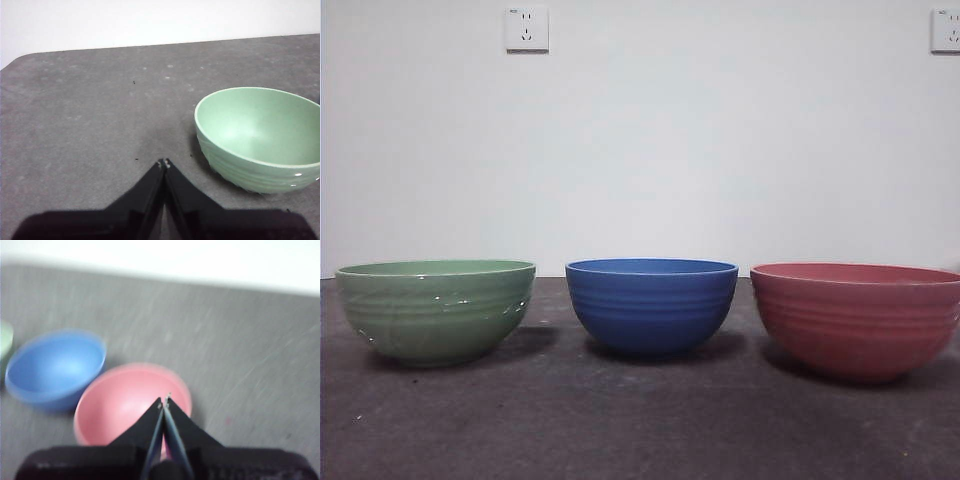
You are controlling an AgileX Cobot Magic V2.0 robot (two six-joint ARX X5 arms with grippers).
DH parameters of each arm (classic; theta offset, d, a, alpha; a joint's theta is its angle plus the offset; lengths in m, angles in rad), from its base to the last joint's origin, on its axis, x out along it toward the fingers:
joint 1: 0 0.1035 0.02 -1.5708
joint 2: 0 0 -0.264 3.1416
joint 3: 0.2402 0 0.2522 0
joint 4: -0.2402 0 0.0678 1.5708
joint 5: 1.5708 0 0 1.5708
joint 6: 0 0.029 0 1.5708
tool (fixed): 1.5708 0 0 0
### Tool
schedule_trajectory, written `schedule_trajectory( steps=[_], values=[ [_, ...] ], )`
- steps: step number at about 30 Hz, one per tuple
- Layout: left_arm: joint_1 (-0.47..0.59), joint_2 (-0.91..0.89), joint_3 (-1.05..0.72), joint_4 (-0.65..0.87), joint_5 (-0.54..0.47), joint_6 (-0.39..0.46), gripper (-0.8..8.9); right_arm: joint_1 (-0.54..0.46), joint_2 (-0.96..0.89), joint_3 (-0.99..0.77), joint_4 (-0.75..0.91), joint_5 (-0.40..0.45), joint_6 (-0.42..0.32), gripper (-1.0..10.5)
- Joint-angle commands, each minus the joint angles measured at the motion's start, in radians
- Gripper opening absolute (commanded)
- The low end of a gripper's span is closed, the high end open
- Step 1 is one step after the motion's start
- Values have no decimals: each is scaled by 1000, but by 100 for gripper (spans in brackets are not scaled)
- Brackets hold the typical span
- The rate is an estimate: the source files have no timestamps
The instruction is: Pick up the green bowl on the top,put the green bowl on the left,pick up the red bowl in the middle,put the red bowl on the right
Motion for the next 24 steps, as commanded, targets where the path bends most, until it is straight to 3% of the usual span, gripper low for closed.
schedule_trajectory(
  steps=[1, 5, 9, 16, 24],
  values=[
    [3, -3, -14, 0, 0, -10, -4, -135, -118, -103, 69, -113, -25, 1],
    [3, -3, -14, 0, 0, -10, -4, -266, -199, -246, 185, -222, -34, 1],
    [3, -3, -14, 0, 1, -10, -4, -318, -200, -354, 283, -319, -33, 1],
    [3, -3, -14, 0, 0, -10, -4, -319, -200, -460, 342, -316, -13, 1],
    [3, -3, -14, 0, 0, -10, -4, -316, -199, -463, 347, -309, -10, 1]
  ],
)
